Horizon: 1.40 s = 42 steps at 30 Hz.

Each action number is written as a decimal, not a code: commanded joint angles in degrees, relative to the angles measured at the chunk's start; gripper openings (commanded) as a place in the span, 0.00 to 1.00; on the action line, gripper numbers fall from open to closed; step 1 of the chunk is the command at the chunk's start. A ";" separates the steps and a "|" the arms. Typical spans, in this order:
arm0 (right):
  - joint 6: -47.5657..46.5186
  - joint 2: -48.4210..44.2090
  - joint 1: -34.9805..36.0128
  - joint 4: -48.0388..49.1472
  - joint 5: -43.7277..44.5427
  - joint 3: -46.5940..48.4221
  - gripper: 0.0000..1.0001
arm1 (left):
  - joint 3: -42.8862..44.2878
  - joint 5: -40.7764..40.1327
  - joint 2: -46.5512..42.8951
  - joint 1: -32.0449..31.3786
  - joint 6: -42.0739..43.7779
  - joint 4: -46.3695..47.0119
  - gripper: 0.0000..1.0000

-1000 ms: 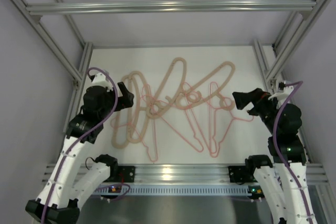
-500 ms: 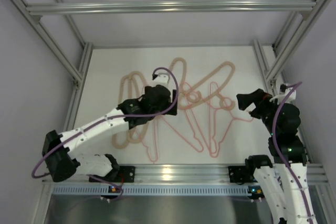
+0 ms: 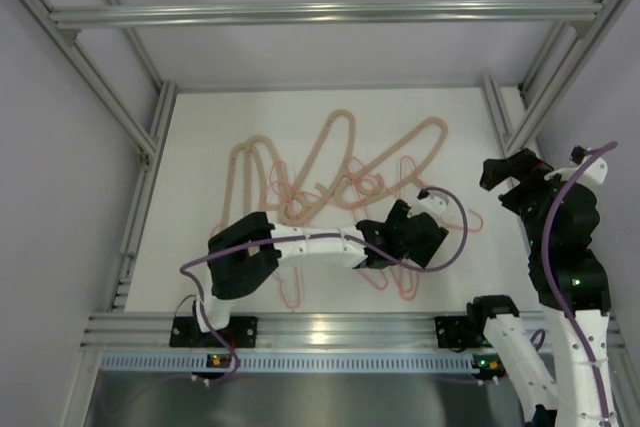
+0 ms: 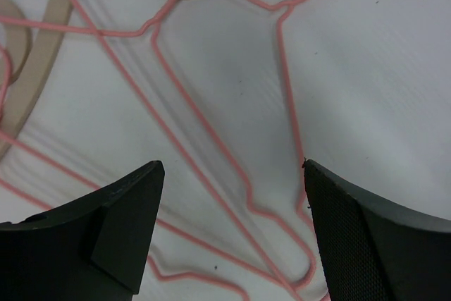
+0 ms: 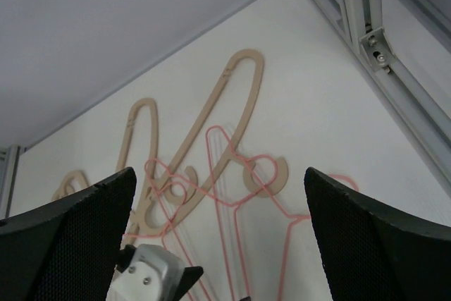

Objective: Organize the hangers

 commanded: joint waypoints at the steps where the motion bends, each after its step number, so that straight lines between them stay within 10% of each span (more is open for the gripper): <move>1: -0.07 1.20 -0.77 -2.71 3.29 3.51 1.00 | 6.52 1.33 4.03 -1.12 4.75 7.83 0.84; 13: -1.21 0.68 -0.77 -5.26 4.08 8.08 0.99 | 23.67 -0.69 20.83 -1.21 8.10 7.48 0.78; 42: -1.47 -1.34 -0.77 -6.49 2.94 7.82 1.00 | 21.57 2.73 26.54 1.34 2.82 8.01 0.47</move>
